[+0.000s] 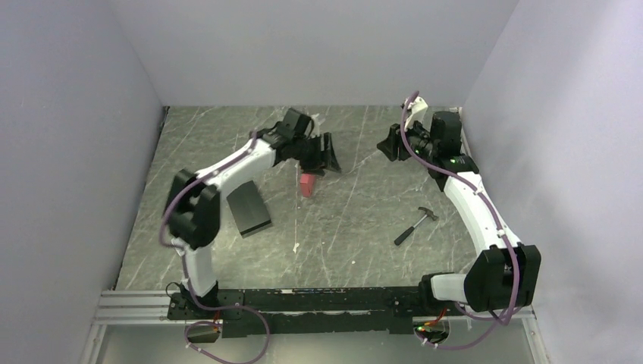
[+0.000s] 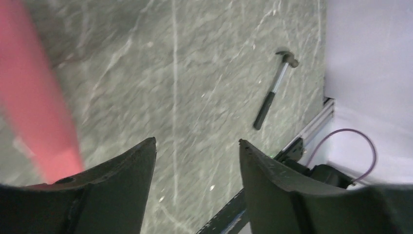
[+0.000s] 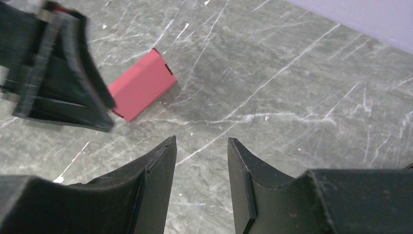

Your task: Fold the paper box

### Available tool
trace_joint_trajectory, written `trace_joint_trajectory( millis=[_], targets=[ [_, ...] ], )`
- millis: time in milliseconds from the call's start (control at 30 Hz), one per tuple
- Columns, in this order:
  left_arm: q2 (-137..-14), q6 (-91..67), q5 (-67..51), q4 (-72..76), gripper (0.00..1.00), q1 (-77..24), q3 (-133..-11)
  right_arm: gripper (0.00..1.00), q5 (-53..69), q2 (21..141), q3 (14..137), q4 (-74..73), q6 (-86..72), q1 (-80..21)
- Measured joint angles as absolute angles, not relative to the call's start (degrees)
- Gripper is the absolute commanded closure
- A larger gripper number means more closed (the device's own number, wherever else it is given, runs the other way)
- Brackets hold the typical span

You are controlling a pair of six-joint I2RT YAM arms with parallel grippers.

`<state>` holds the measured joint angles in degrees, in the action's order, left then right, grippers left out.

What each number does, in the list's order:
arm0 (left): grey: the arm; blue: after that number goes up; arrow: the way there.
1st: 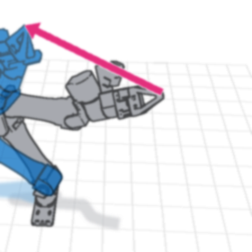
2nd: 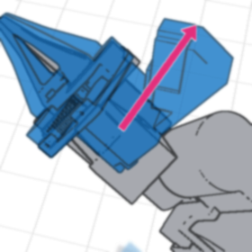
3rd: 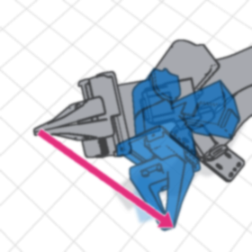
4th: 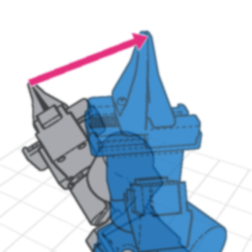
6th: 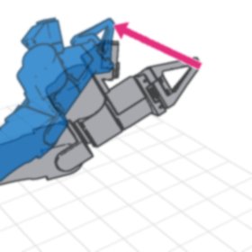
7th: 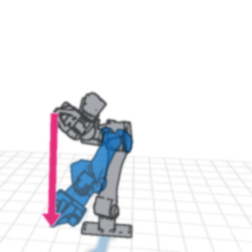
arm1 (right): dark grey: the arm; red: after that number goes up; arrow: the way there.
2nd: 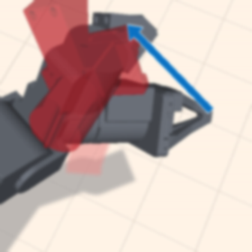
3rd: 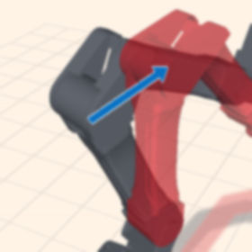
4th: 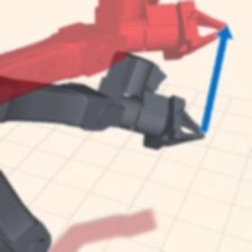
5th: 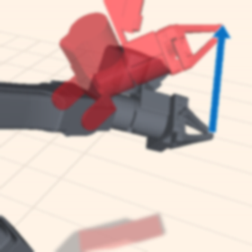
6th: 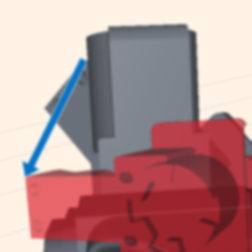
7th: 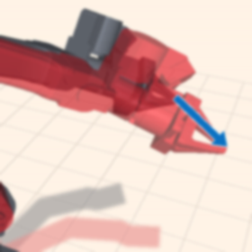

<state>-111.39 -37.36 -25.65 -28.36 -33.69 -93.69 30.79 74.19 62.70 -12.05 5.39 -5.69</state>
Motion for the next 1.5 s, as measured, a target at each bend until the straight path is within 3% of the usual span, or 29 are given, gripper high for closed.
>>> trace_joint_trajectory(
  millis=[33, 100, 133, 233, 300, 367, 400, 633, 967, 1167, 1300, 1367, 1400, 1467, 1500],
  targets=[
    [-108.29, -36.80, -24.25, -27.66, 0.20, -33.63, -90.41, 0.53, 31.42, 73.93, 62.24, -11.99, 5.45, -5.43],
    [-98.89, -35.53, -19.31, -24.97, 0.25, -33.04, -81.67, 0.53, 32.69, 73.49, 61.41, -11.99, 5.56, -4.99],
    [-94.04, -35.20, -17.45, -24.03, 0.34, -32.45, -78.13, 0.53, 33.32, 73.47, 61.21, -11.99, 5.56, -4.84],
    [-81.21, -35.14, -14.70, -20.16, 0.71, -28.12, -71.05, 0.53, 34.30, 73.49, 61.10, -11.97, 5.58, -4.71],
    [-77.95, -35.09, -14.83, -16.56, 0.89, -23.62, -68.29, 0.53, 34.87, 73.52, 61.10, -11.94, 5.61, -4.71],
    [-78.13, -35.24, -14.96, -13.93, 1.00, -19.57, -66.08, 0.53, 35.07, 73.63, 61.08, -11.94, 5.61, -4.69],
    [-79.88, -34.87, -15.18, -12.97, 1.00, -17.80, -65.39, 0.53, 35.07, 73.76, 61.08, -11.94, 5.61, -4.69],
    [-100.12, -33.87, -19.46, -11.70, 1.00, -16.80, -65.58, 0.53, 35.07, 73.93, 60.69, -11.92, 5.87, -3.86],
    [-112.66, -35.18, -27.81, -8.08, 1.00, -24.58, -78.35, 0.53, 35.07, 74.30, 60.55, -11.92, 6.02, -3.16],
    [-113.47, -35.70, -30.81, -6.68, 1.00, -33.76, -83.09, 0.53, 35.07, 74.32, 60.25, -11.94, 6.09, -2.09],
    [-109.25, -35.11, -29.23, -7.84, 0.99, -34.37, -82.11, 0.51, 35.29, 74.32, 60.25, -11.94, 7.14, -1.61],
    [-104.66, -34.13, -27.49, -8.34, 0.91, -32.82, -79.90, 0.48, 35.66, 74.32, 60.25, -12.08, 8.23, -1.52],
    [-101.43, -33.52, -26.65, -8.19, 0.82, -31.48, -78.06, 0.46, 35.83, 74.26, 60.25, -12.19, 9.02, -1.50],
    [-95.24, -32.47, -25.54, -7.86, 0.53, -28.49, -74.17, 0.39, 36.10, 74.00, 60.25, -12.80, 10.70, -1.32],
    [-90.80, -31.86, -25.30, -7.94, 0.44, -25.87, -72.97, 0.34, 36.23, 73.78, 60.25, -13.32, 11.55, -0.99]
  ],
)
